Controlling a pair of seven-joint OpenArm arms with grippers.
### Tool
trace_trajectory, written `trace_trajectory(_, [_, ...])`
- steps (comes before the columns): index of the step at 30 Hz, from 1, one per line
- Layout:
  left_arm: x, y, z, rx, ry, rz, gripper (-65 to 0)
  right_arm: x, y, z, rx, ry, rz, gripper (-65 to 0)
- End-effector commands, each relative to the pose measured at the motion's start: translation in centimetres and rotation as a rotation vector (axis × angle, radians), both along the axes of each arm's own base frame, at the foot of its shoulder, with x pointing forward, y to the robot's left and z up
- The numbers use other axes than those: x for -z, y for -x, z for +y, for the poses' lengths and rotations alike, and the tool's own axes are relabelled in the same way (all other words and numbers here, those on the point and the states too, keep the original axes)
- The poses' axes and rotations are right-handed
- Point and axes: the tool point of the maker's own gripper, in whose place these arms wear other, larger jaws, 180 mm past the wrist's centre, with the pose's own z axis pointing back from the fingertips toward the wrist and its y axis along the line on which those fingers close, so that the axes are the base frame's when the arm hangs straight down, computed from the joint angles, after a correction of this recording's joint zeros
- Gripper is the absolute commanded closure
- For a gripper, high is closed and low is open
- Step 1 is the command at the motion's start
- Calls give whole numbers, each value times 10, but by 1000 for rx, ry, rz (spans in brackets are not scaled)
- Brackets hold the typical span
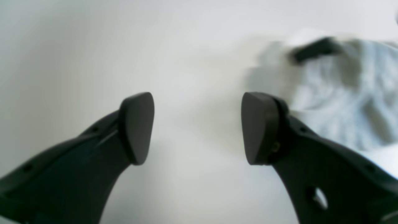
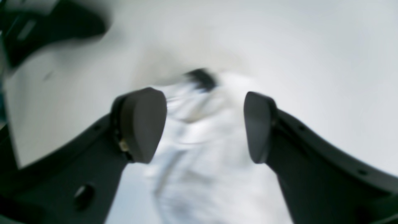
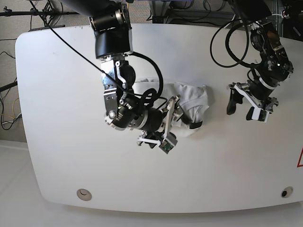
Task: Fold the T-shirt properly
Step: 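Open the left gripper, move it to the bundle's edge and grasp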
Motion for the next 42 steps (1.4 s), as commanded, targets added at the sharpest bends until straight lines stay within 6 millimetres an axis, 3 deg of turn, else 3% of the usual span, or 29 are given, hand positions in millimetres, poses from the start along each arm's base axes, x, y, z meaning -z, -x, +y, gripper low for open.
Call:
trace_trajectory(1, [-25, 0, -23, 65, -1, -85, -409, -20, -17, -6, 8, -13, -59, -333])
trace_trajectory(4, [-32, 8, -49, 119, 9, -105, -409, -19, -29, -17, 20, 16, -61, -208])
trace_trajectory(7, [-34, 14, -65, 145, 27, -111, -405, -15, -40, -27, 30, 38, -51, -63])
trace_trajectory(9, [-32, 16, -71, 157, 35, -103, -385, -11, -45, -30, 33, 46, -40, 0])
trace_trajectory(11, [-27, 18, -73, 164, 25, -74, -326, -7, -50, -33, 37, 47, -29, 0])
trace_trajectory(17, [-6, 27, -71, 175, -31, 63, -1, 10, -61, -40, 58, 13, 5, 0])
trace_trajectory(26, [6, 35, -80, 188, -29, 142, 0, 32, -70, -40, 87, -47, 65, 0])
trace_trajectory(30, [17, 50, -92, 203, 16, 183, 0, 47, -73, -52, 108, -40, 98, 0])
trace_trajectory(35, [28, 60, -112, 268, 35, 229, 0, 50, -78, -56, 126, -59, 101, 0])
trace_trajectory(42, [39, 59, -114, 272, 49, 260, 0, 62, -80, -79, 159, -37, 116, 0])
